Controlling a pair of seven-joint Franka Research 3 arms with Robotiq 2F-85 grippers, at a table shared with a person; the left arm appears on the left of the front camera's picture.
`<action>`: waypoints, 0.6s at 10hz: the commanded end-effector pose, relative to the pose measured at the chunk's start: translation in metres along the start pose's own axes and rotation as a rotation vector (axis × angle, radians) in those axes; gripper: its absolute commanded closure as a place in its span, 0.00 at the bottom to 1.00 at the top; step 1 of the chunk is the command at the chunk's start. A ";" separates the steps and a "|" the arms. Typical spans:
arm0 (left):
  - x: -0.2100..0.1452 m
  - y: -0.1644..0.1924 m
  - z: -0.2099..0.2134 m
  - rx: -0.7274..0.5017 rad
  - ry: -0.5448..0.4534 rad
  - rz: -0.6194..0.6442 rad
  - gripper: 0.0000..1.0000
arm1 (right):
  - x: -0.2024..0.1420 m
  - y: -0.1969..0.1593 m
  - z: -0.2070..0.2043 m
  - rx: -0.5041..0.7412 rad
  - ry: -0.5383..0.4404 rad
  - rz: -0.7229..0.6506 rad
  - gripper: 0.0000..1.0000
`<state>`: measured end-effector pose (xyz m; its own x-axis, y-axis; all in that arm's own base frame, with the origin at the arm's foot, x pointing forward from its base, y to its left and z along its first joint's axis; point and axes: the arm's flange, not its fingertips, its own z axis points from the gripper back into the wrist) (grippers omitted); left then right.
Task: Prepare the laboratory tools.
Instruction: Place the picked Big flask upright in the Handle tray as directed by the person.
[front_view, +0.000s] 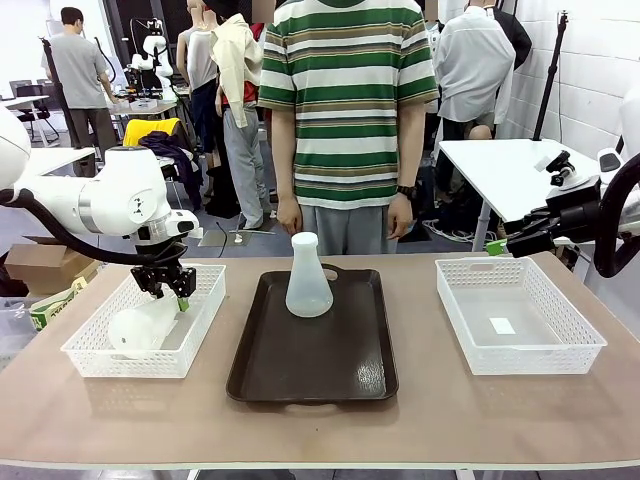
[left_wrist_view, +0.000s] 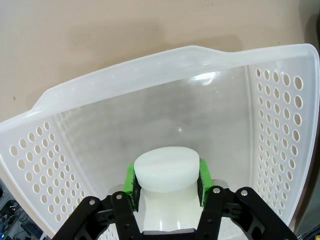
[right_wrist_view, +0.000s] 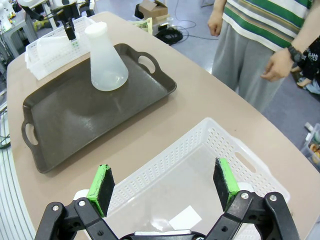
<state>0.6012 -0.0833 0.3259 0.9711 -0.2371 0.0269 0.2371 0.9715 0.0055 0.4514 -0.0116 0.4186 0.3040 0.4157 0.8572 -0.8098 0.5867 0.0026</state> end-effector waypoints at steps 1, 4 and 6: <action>0.000 0.001 0.000 0.001 -0.001 0.000 1.00 | -0.001 0.000 0.000 0.000 0.014 -0.001 0.00; 0.000 0.001 0.000 0.001 -0.001 0.000 1.00 | -0.001 0.000 0.000 0.000 0.014 -0.001 0.00; 0.000 0.001 0.000 0.001 -0.001 0.000 1.00 | -0.001 0.000 0.000 0.000 0.014 -0.001 0.00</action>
<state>0.6012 -0.0833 0.3259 0.9711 -0.2371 0.0269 0.2371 0.9715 0.0055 0.4514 -0.0116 0.4186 0.3040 0.4157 0.8572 -0.8098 0.5867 0.0026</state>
